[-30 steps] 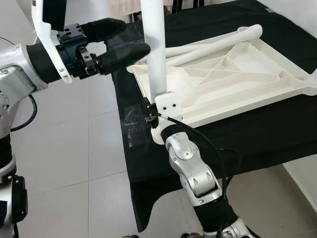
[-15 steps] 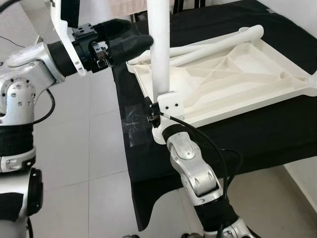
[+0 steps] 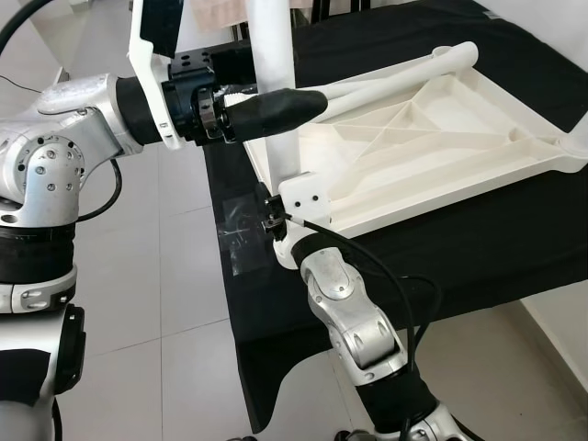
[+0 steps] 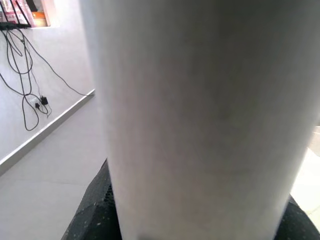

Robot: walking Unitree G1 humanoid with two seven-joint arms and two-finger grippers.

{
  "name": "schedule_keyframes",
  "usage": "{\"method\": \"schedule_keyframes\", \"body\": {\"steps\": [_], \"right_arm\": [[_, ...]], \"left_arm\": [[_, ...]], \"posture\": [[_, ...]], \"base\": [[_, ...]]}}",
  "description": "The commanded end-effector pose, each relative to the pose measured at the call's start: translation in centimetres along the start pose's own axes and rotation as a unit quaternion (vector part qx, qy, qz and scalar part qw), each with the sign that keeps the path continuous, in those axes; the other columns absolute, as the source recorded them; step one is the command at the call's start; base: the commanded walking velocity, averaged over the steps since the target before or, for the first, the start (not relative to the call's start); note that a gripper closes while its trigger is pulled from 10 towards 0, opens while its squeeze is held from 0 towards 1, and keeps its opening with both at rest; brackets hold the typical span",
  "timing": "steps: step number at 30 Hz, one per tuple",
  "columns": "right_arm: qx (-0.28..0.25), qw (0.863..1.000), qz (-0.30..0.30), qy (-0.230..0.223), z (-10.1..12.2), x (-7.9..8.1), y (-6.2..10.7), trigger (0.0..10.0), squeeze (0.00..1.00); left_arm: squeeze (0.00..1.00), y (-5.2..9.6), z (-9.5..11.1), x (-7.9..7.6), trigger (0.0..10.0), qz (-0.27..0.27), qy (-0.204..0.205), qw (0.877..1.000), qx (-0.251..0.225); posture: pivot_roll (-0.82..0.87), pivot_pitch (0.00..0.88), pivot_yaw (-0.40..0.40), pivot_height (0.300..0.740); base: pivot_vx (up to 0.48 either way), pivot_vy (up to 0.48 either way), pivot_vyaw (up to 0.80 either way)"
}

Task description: Building children table

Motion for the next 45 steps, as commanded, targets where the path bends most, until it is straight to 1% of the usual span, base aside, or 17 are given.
{"method": "schedule_keyframes", "body": {"steps": [1, 2, 3, 22, 23, 24, 25, 28, 32, 34, 36, 37, 38, 40, 43, 44, 45], "right_arm": [[0.102, 0.99, 0.06, -0.071, -4.1, 4.9, 1.2, 10.0, 0.0], [0.102, 0.99, 0.061, -0.072, -4.0, 5.0, 1.2, 10.0, 0.0], [0.101, 0.99, 0.061, -0.072, -4.0, 5.0, 1.1, 10.0, 0.0], [0.097, 0.991, 0.063, -0.071, -3.7, 4.7, 0.8, 10.0, 0.0], [0.081, 0.991, 0.074, -0.072, -3.2, 4.6, 0.7, 10.0, 0.65], [0.081, 0.991, 0.074, -0.072, -3.2, 4.6, 0.7, 10.0, 0.65], [0.065, 0.991, 0.081, -0.078, -2.6, 4.4, 0.5, 10.0, 1.0], [0.022, 0.99, 0.105, -0.09, -0.9, 3.8, -0.1, 10.0, 1.0], [-0.062, 0.966, 0.244, -0.061, 2.6, 1.8, -1.3, 10.0, 1.0], [-0.062, 0.966, 0.244, -0.061, 2.6, 1.8, -1.3, 10.0, 1.0], [-0.067, 0.955, 0.288, -0.032, 2.9, 1.1, -1.5, 10.0, 1.0], [-0.066, 0.942, 0.33, 0.018, 2.8, 0.4, -1.6, 10.0, 0.79], [-0.066, 0.942, 0.33, 0.018, 2.8, 0.4, -1.6, 10.0, 0.79], [-0.05, 0.914, 0.393, 0.087, 2.5, -1.0, -2.0, 10.0, 0.0], [-0.04, 0.889, 0.447, 0.092, 3.6, -2.4, -2.6, 10.0, 0.0], [-0.04, 0.889, 0.447, 0.092, 3.6, -2.4, -2.6, 10.0, 0.0], [-0.047, 0.874, 0.479, 0.07, 4.4, -2.7, -2.7, 10.0, 0.0]], "left_arm": [[0.0, -0.2, 0.5, 0.8, 10.0, 0.032, -0.019, 0.999, -0.005], [0.0, -0.5, 0.6, 1.5, 10.0, 0.057, -0.022, 0.998, -0.011], [0.0, -0.7, 0.6, 2.4, 0.0, 0.083, -0.019, 0.996, -0.016], [0.0, -1.7, 0.2, 2.0, 0.0, 0.061, 0.014, 0.998, -0.032], [0.0, -1.8, 0.1, 1.8, 0.0, 0.057, 0.018, 0.998, -0.035], [0.0, -1.8, 0.1, 1.8, 0.0, 0.057, 0.018, 0.998, -0.035], [0.0, -1.9, 0.0, 1.6, 0.0, 0.054, 0.021, 0.998, -0.037], [0.0, -2.0, -0.1, 1.2, 0.0, 0.046, 0.028, 0.998, -0.042], [0.0, -2.5, -0.5, 0.4, 0.0, 0.022, 0.034, 0.998, -0.038], [0.0, -2.5, -0.5, 0.4, 0.0, 0.022, 0.034, 0.998, -0.038], [0.0, -2.6, -0.6, 0.2, 0.0, 0.015, 0.035, 0.999, -0.036], [0.0, -2.7, -0.8, 0.0, 0.0, 0.012, 0.035, 0.999, -0.033], [0.0, -2.7, -0.8, 0.0, 0.0, 0.012, 0.035, 0.999, -0.033], [0.0, -2.8, -1.0, -0.3, 0.0, 0.009, 0.036, 0.999, -0.031], [0.0, -2.8, -1.2, -0.6, 0.0, 0.007, 0.038, 0.999, -0.029], [0.0, -2.8, -1.2, -0.6, 0.0, 0.007, 0.038, 0.999, -0.029], [0.0, -2.7, -1.3, -0.8, 0.0, 0.007, 0.039, 0.999, -0.029]], "posture": [[0.07, 0.201, 0.067, 0.74], [0.07, 0.201, 0.068, 0.74], [0.07, 0.202, 0.068, 0.74], [0.06, 0.201, 0.065, 0.74], [0.06, 0.2, 0.06, 0.74], [0.06, 0.2, 0.06, 0.74], [0.06, 0.2, 0.06, 0.74], [0.05, 0.201, 0.059, 0.74], [0.04, 0.201, 0.058, 0.74], [0.04, 0.201, 0.058, 0.74], [0.04, 0.2, 0.056, 0.74], [0.04, 0.201, 0.054, 0.74], [0.04, 0.201, 0.054, 0.74], [0.04, 0.201, 0.054, 0.74], [0.04, 0.205, 0.052, 0.74], [0.04, 0.205, 0.052, 0.74], [0.04, 0.206, 0.051, 0.74]], "base": [[0.0, 0.0, 0.0], [0.0, 0.0, 0.0], [0.0, 0.0, 0.0], [0.0, 0.0, 0.0], [0.0, 0.0, 0.0], [0.0, 0.0, 0.0], [0.0, 0.0, 0.0], [0.0, 0.0, 0.0], [0.0, 0.0, 0.0], [0.0, 0.0, 0.0], [0.0, 0.0, 0.0], [0.0, 0.0, 0.0], [0.0, 0.0, 0.0], [0.0, 0.0, 0.0], [0.0, 0.0, 0.0], [0.0, 0.0, 0.0], [0.0, 0.0, 0.0]]}}
Point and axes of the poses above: a point about 5 cm out from each wrist's last joint towards the gripper, its own y axis pointing back from the gripper into the wrist, its own z axis along the axis of the wrist's last joint, x = y × z, the point moved 3 cm from there along -y, pointing out of the wrist towards the gripper, and after that the axes turned 6 degrees about y, right-handed, at the moved point
